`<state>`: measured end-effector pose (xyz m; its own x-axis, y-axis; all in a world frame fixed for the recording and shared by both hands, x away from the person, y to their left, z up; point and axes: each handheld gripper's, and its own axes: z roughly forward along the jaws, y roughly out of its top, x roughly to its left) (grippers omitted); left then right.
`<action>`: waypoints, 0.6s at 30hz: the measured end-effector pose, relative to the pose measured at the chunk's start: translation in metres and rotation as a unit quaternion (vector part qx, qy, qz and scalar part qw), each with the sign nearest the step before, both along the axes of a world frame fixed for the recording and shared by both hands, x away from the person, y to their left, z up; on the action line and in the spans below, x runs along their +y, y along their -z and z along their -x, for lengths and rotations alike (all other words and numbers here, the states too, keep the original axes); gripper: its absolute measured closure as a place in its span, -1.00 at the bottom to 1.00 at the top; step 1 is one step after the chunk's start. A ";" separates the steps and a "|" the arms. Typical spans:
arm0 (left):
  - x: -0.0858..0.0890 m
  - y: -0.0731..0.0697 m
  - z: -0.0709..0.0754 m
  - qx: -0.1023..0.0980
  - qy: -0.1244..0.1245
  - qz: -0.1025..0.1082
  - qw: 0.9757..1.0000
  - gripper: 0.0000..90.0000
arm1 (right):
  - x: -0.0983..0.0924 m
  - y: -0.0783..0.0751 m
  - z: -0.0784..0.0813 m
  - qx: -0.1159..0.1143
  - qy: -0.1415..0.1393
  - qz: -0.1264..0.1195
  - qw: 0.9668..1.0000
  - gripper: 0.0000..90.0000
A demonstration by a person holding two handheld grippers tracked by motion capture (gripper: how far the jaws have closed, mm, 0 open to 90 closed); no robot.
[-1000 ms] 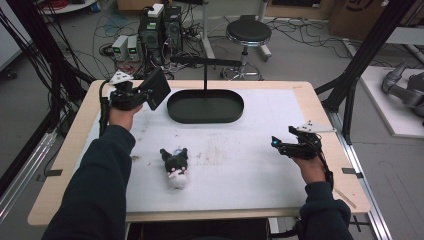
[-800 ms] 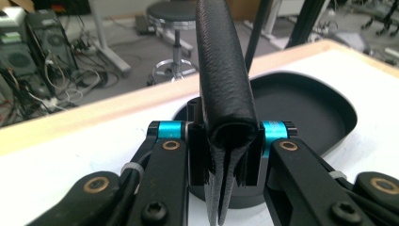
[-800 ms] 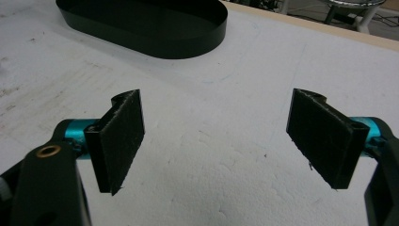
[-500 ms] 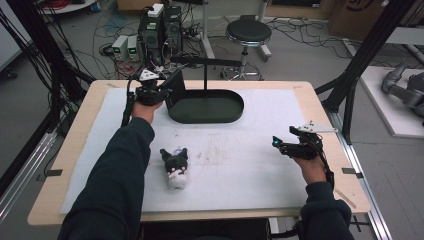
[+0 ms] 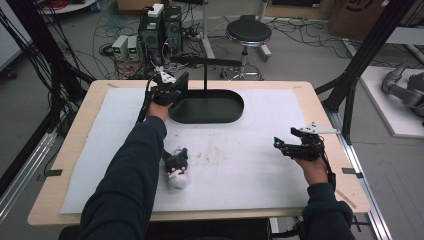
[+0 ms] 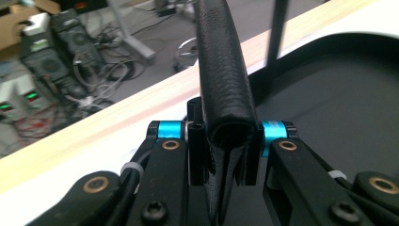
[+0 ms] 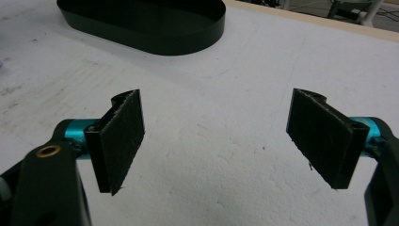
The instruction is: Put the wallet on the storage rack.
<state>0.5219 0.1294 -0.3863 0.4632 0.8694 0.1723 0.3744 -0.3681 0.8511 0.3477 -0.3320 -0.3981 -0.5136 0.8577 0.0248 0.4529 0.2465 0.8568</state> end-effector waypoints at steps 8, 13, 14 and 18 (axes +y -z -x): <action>-0.007 0.010 0.003 0.021 0.011 -0.002 1.000 0.59 | 0.001 0.000 0.000 0.002 -0.005 -0.001 1.000 -0.56; -0.007 0.004 0.011 0.028 0.020 0.042 0.999 0.20 | 0.001 0.000 0.001 0.002 -0.005 -0.005 1.000 -0.56; -0.006 0.002 0.014 0.028 0.022 0.053 0.998 0.20 | 0.001 0.000 0.001 0.002 -0.005 -0.007 1.000 -0.56; -0.005 0.000 0.021 0.033 0.031 0.077 0.996 0.15 | 0.002 -0.001 0.001 0.002 -0.008 -0.006 1.000 -0.56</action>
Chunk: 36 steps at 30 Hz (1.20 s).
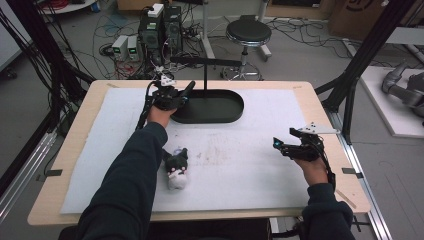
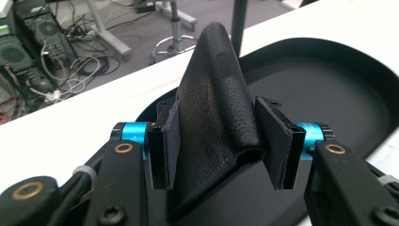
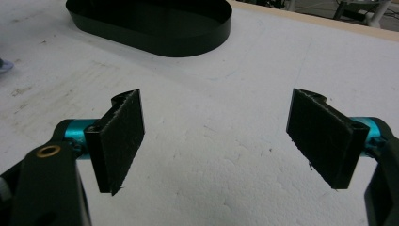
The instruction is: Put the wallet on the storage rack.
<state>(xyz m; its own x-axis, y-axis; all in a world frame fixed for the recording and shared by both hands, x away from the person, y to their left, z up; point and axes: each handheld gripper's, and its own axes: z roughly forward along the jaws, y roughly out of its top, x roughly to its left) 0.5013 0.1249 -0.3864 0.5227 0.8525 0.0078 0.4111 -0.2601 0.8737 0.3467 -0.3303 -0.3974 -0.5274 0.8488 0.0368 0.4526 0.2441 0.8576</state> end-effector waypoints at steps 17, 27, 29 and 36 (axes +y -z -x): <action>-0.014 0.013 -0.001 0.054 0.008 0.016 0.998 -0.04 | 0.002 0.000 -0.001 0.001 -0.013 -0.001 1.000 -0.56; 0.016 -0.020 0.036 -0.008 -0.016 0.068 0.998 -0.43 | 0.004 0.001 -0.002 -0.002 -0.014 0.001 1.000 -0.56; 0.024 -0.022 0.045 -0.018 -0.018 0.075 0.997 -0.60 | 0.005 0.001 -0.002 -0.001 -0.011 0.005 1.000 -0.56; 0.044 -0.019 0.066 -0.026 -0.018 0.087 0.996 -0.60 | 0.007 0.001 -0.003 -0.006 -0.008 0.018 1.000 -0.56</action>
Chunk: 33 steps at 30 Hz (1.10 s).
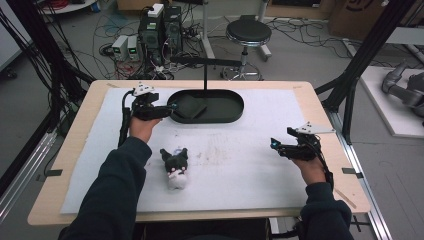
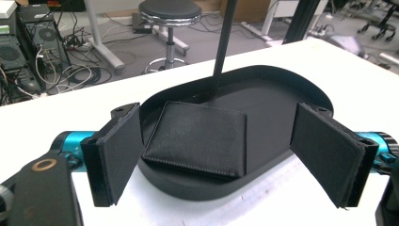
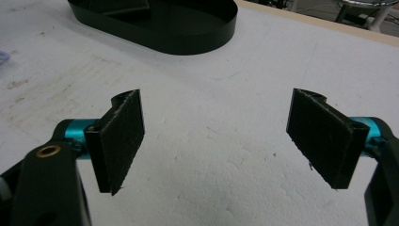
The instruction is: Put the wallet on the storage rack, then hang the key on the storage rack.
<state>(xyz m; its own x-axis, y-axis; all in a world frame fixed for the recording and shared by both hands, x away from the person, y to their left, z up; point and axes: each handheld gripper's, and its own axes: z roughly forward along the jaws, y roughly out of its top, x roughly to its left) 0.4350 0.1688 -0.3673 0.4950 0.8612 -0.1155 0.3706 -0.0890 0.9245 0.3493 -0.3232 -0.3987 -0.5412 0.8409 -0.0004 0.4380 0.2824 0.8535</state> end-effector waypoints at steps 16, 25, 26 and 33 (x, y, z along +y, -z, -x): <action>0.021 -0.001 0.041 -0.013 -0.012 -0.003 1.000 -0.60 | -0.001 0.000 0.004 0.001 0.007 -0.001 1.000 -0.56; 0.032 0.022 0.066 0.011 -0.016 0.008 1.000 -0.60 | 0.002 0.001 0.005 0.003 0.002 0.008 1.000 -0.56; 0.033 0.025 0.068 0.019 -0.018 0.003 1.000 -0.60 | 0.002 0.001 0.006 0.004 0.003 0.008 1.000 -0.56; 0.045 0.044 0.079 0.061 -0.016 0.000 0.998 -0.36 | 0.005 0.001 0.007 0.002 -0.001 0.010 1.000 -0.56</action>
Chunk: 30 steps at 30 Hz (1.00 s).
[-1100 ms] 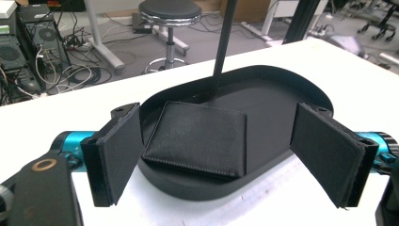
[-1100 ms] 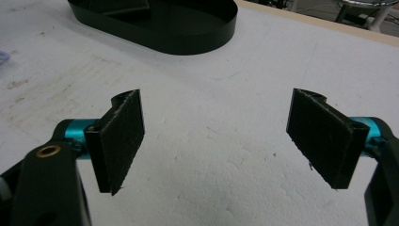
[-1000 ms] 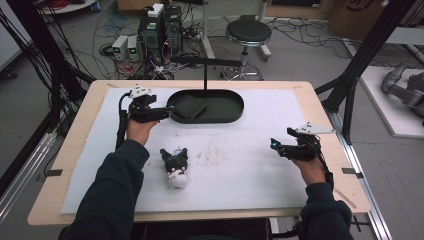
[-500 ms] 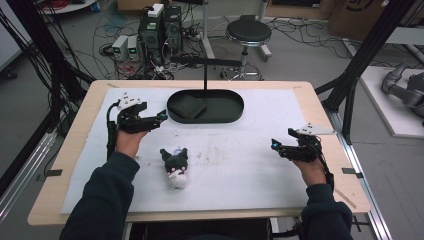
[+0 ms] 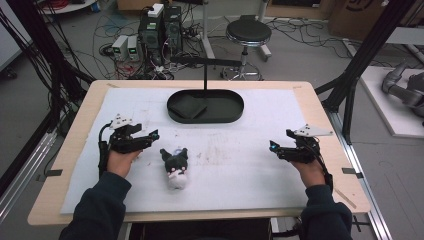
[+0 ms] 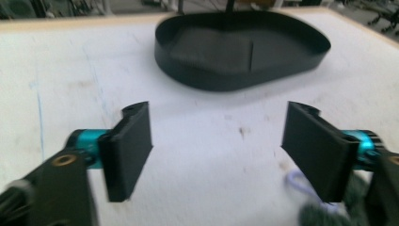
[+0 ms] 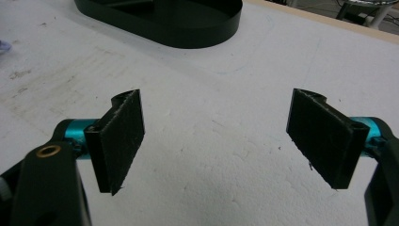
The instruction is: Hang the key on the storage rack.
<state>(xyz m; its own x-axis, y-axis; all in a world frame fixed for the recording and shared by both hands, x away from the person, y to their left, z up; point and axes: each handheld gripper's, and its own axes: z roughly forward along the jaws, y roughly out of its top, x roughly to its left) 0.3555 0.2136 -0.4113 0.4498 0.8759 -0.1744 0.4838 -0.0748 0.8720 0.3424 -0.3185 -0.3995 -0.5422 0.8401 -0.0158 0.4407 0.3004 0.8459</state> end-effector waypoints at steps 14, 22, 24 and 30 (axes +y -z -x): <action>-0.022 0.014 0.009 0.063 0.075 0.036 0.995 -0.05 | 0.002 0.001 -0.001 0.002 -0.004 0.006 1.000 -0.56; -0.037 0.012 -0.006 0.086 0.089 0.021 0.992 0.09 | 0.003 0.001 -0.002 0.002 -0.006 0.005 1.000 -0.56; -0.042 0.014 -0.009 0.101 0.092 0.014 0.991 0.12 | 0.003 0.001 -0.002 0.003 -0.005 0.004 1.000 -0.56; -0.050 0.020 -0.010 0.115 0.104 -0.012 0.988 0.15 | 0.002 0.001 -0.002 0.003 -0.005 0.003 1.000 -0.56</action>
<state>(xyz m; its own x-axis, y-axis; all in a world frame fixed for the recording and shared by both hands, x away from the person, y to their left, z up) 0.3657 0.1638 -0.4309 0.5714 0.7741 -0.2726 0.6409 -0.2134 0.7374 0.3445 -0.3166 -0.4005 -0.5511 0.8343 -0.0170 0.4430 0.3098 0.8413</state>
